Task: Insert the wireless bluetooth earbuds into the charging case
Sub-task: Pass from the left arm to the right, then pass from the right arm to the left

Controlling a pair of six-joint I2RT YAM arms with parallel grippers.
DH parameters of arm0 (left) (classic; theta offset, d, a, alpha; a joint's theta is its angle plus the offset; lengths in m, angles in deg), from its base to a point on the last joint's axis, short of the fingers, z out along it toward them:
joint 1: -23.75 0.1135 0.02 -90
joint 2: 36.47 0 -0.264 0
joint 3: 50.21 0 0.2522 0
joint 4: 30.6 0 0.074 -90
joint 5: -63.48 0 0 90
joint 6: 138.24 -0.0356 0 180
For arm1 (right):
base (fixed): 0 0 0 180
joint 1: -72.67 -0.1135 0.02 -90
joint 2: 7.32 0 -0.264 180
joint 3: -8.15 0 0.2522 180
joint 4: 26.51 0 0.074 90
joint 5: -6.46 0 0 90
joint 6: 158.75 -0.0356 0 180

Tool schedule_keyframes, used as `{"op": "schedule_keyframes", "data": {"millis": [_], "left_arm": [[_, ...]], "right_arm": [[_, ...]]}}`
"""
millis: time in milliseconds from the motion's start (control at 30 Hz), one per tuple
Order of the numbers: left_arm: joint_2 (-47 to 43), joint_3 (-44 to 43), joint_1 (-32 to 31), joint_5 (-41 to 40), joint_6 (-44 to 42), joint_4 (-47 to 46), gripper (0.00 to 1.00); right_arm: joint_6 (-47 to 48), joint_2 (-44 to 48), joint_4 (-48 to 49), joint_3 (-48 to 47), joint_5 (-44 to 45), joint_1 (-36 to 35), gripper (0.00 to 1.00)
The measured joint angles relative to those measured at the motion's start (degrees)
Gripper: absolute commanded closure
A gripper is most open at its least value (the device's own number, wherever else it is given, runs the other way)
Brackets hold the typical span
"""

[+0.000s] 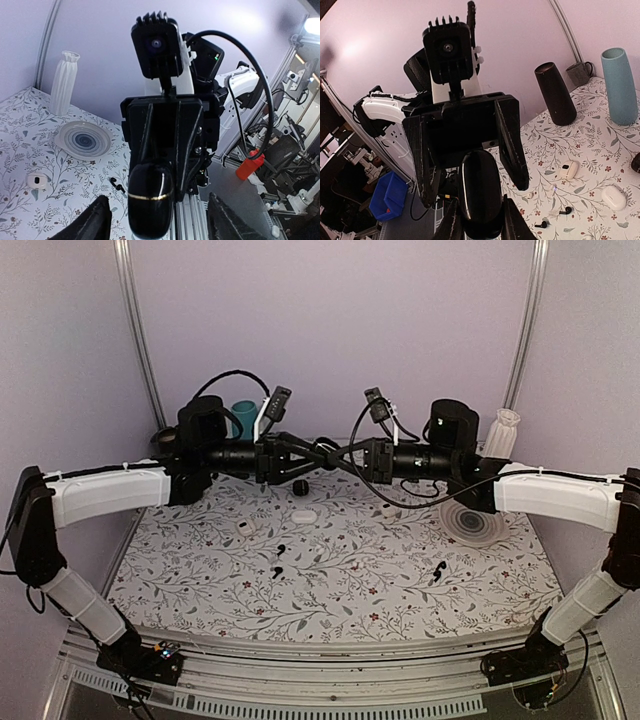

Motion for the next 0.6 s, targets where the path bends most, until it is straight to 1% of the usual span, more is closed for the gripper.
{"op": "schedule_keyframes", "data": {"millis": [200,300,500,600], "left_arm": [[-1.4,3.7,0.0,-3.2,0.9,-3.1,0.31],[-2.1,4.5,0.0,-5.5,1.0,-4.0,0.35],[-4.0,6.2,-0.1,-9.5,1.7,-7.8,0.35],[-4.0,6.2,-0.1,-9.7,2.4,-9.5,0.38]], "right_arm": [[-1.6,0.0,2.8,0.0,1.6,0.0,0.96],[-1.8,0.0,3.7,0.0,1.7,0.0,0.96],[-1.8,0.0,4.3,0.0,1.8,0.0,0.96],[-1.8,0.0,4.6,0.0,1.7,0.0,0.96]]}}
